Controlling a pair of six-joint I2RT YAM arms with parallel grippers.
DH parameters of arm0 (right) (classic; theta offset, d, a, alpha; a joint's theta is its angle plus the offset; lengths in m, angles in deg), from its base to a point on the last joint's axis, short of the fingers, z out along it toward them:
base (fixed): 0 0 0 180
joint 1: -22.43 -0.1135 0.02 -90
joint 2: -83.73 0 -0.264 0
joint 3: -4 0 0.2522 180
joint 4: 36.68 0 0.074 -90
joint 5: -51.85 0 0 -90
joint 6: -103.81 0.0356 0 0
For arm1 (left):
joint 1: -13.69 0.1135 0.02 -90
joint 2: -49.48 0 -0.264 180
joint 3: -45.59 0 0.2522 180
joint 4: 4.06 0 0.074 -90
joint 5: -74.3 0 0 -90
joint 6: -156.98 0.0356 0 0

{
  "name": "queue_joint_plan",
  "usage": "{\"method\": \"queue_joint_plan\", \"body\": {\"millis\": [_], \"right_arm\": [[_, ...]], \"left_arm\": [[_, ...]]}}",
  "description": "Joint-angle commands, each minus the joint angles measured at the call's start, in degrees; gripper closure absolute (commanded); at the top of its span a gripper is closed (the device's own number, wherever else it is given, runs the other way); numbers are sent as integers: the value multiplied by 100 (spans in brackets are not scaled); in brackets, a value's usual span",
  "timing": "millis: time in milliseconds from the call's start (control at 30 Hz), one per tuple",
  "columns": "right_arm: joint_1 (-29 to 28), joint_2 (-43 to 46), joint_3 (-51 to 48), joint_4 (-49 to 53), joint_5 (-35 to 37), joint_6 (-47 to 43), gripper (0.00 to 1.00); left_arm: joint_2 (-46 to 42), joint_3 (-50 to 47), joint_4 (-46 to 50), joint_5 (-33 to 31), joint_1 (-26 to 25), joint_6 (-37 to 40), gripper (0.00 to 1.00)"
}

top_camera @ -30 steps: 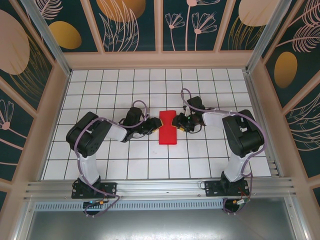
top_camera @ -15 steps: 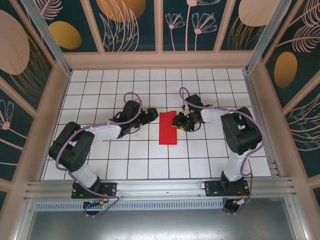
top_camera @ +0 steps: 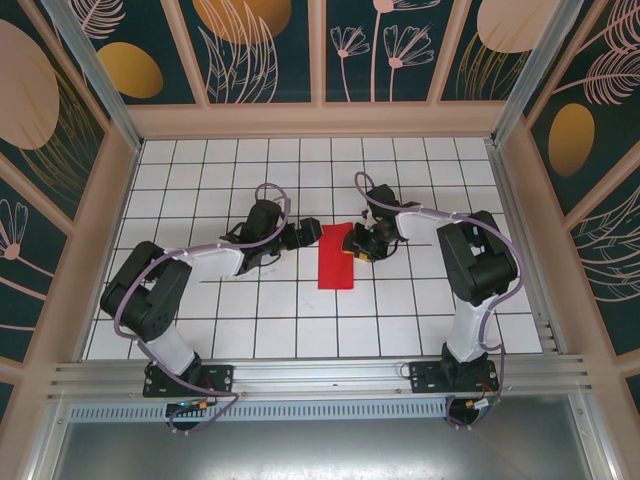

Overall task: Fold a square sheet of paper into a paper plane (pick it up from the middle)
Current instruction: First fold in half a square sheet of paper at the center of the table, then hold the square sheet of paper at the center of the table.

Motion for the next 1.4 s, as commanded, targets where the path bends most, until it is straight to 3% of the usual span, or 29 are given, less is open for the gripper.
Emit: {"method": "queue_joint_plan", "body": {"millis": [0, 367, 567, 867, 1367], "right_arm": [[-84, -1351, -475, -141, 1790, -18, 58], [-145, -1642, -382, -92, 1855, -96, 58], [-146, -1735, -362, -89, 1886, -21, 57], [-164, -1825, -370, -98, 1945, 20, 55], [-201, -2003, -326, -45, 2141, -236, 57]], "left_arm": [[282, 269, -172, 472, -10, 4, 9], [885, 604, -303, 1317, -23, -465, 45], [1057, 647, -413, 1513, -51, -619, 57], [1334, 864, -347, 1774, -137, -572, 71], [1453, 1024, -154, 1740, -141, -456, 73]]}}
